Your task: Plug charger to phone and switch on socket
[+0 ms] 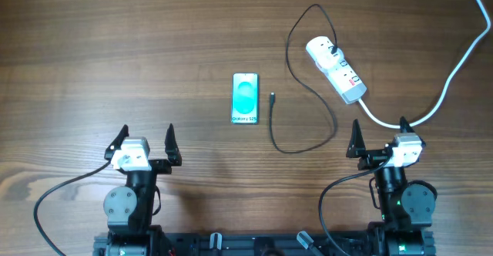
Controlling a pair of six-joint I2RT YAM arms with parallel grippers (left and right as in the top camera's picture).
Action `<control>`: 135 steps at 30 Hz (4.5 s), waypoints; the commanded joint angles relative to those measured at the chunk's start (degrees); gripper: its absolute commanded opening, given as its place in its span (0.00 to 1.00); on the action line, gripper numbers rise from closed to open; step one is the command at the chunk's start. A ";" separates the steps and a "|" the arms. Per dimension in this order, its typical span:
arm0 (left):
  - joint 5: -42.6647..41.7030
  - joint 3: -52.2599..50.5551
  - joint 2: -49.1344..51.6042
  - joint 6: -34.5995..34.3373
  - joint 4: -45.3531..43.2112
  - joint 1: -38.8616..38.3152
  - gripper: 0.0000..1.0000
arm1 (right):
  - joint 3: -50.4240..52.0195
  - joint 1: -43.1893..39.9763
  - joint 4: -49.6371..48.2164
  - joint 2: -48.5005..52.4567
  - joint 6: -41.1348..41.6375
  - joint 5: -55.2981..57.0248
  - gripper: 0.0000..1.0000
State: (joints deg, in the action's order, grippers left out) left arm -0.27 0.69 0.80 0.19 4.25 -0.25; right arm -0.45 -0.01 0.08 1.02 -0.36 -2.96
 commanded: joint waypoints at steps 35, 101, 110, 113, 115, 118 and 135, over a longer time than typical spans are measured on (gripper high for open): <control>-58.53 80.24 68.11 -24.65 35.71 0.48 1.00 | 0.17 -0.28 -0.22 0.17 -1.01 0.09 1.00; 1.53 97.94 126.09 -27.45 53.51 -29.53 1.00 | 0.17 -0.28 -0.22 0.17 -0.98 0.09 1.00; -0.92 97.96 127.51 -26.12 52.76 -29.18 1.00 | 0.17 -0.28 -0.22 0.17 -0.96 0.09 1.00; 0.11 97.96 129.39 -26.14 52.94 -28.98 1.00 | 0.17 -0.28 -0.22 0.17 -0.98 0.09 1.00; 0.13 97.96 130.49 -26.12 52.78 -29.16 1.00 | 0.17 -0.28 -0.22 0.17 -0.96 0.09 1.00; 0.39 97.96 131.58 -26.12 52.70 -29.24 1.00 | 0.17 -0.28 -0.22 0.17 -0.96 0.09 1.00; 7.48 97.96 132.45 -26.14 54.23 -29.20 1.00 | 0.17 -0.28 -0.22 0.17 -0.98 0.09 1.00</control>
State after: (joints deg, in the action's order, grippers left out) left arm 1.96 99.39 129.78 -26.63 58.11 -29.74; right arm -0.36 -0.01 0.05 1.32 -0.38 -2.96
